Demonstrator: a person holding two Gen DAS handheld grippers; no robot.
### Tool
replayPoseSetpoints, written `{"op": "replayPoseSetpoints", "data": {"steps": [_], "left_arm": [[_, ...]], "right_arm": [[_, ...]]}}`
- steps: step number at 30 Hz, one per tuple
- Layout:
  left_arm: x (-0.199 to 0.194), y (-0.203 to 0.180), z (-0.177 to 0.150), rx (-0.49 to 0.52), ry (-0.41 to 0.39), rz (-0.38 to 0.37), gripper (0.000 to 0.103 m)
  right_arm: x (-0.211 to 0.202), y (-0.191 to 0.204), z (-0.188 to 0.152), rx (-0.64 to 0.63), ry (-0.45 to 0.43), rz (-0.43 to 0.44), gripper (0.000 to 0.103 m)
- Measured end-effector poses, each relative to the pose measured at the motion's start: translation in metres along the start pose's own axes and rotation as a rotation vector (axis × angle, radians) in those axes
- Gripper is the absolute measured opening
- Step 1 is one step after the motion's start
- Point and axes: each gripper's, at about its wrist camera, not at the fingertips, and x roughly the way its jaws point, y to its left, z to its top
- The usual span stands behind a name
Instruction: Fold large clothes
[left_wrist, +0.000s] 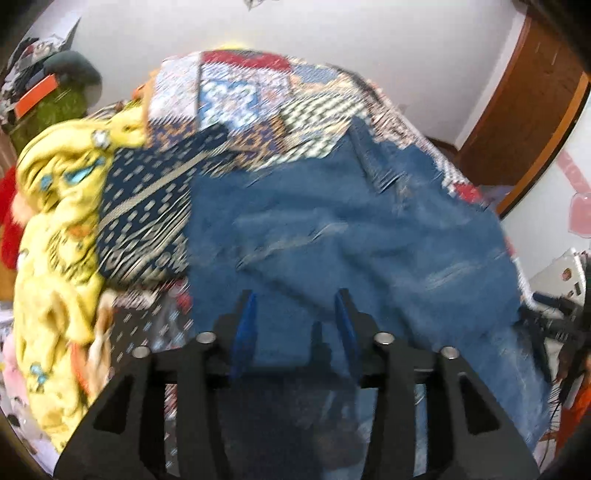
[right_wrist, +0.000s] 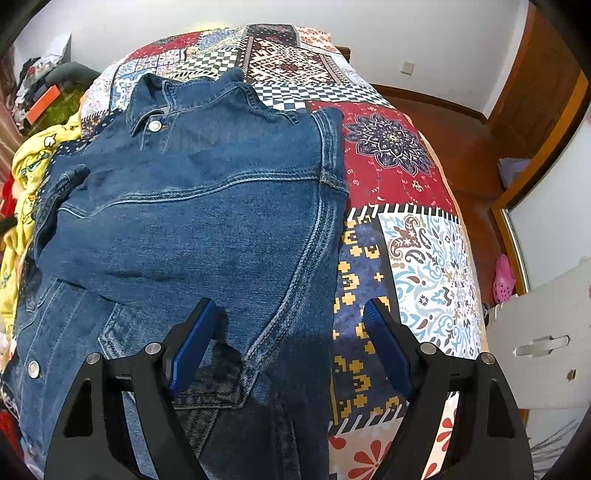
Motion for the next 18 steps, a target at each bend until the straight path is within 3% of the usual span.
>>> {"op": "replayPoseSetpoints", "data": {"steps": [4,8,12,14,18], "left_arm": [[0.028,-0.018,0.026,-0.031,0.045,-0.096,0.045],[0.073,-0.027,0.037,-0.05,0.124,-0.067,0.045],[0.087,-0.024,0.03,-0.047,0.134,-0.03,0.007],[0.073,-0.016,0.028,-0.073,0.104,-0.071,0.002],[0.032,-0.005,0.02,-0.066,0.018,-0.085,0.002]], "right_arm": [[-0.002,0.002,0.0,-0.011,-0.008,-0.005,0.079],[-0.003,-0.001,-0.001,-0.001,-0.01,0.003,0.079],[-0.005,-0.004,-0.002,0.011,-0.009,0.011,0.079],[-0.007,-0.007,-0.002,0.015,-0.016,0.011,0.079],[-0.011,-0.012,-0.001,0.021,-0.027,0.009,0.079]]}}
